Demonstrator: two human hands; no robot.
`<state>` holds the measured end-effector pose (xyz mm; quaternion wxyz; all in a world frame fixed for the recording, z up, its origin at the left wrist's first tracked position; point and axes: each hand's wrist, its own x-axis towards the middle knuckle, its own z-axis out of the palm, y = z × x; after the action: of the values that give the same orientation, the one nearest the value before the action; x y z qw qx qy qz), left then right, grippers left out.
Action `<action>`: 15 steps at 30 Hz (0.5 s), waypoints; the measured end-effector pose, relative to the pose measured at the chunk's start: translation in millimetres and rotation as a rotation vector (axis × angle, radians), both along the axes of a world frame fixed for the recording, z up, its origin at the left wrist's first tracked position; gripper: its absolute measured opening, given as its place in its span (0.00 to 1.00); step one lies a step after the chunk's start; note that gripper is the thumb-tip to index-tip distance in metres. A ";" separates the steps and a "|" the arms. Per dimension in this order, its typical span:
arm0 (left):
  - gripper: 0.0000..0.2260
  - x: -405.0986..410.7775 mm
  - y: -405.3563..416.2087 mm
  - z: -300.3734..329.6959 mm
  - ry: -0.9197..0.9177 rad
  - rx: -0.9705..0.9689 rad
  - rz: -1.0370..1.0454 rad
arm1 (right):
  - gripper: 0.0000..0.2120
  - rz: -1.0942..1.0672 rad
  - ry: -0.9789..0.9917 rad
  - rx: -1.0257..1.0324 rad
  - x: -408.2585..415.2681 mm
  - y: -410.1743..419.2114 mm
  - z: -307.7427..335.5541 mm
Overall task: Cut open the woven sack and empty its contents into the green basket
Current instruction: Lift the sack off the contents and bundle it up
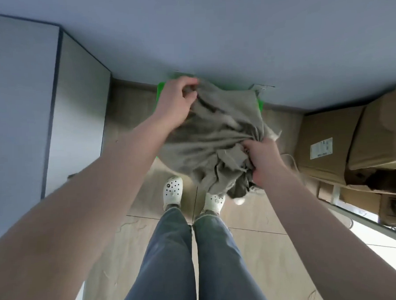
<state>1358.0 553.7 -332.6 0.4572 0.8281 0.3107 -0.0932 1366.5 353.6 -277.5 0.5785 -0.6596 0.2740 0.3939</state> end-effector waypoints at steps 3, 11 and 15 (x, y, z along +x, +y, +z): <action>0.37 -20.4 -13.4 31.3 0.005 -0.326 0.100 | 0.12 -0.019 0.068 0.015 9.3 5.5 0.8; 0.46 -84.3 -85.6 56.0 -0.128 -0.065 -0.172 | 0.18 -0.008 0.260 0.274 24.6 29.4 9.7; 0.21 -77.0 -64.2 41.7 -0.294 0.043 -0.048 | 0.07 0.022 0.150 0.215 52.7 10.6 16.9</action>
<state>1281.1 489.5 -290.9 0.4777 0.8496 0.2222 0.0247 1419.2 364.3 -260.6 0.6193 -0.5656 0.2653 0.4755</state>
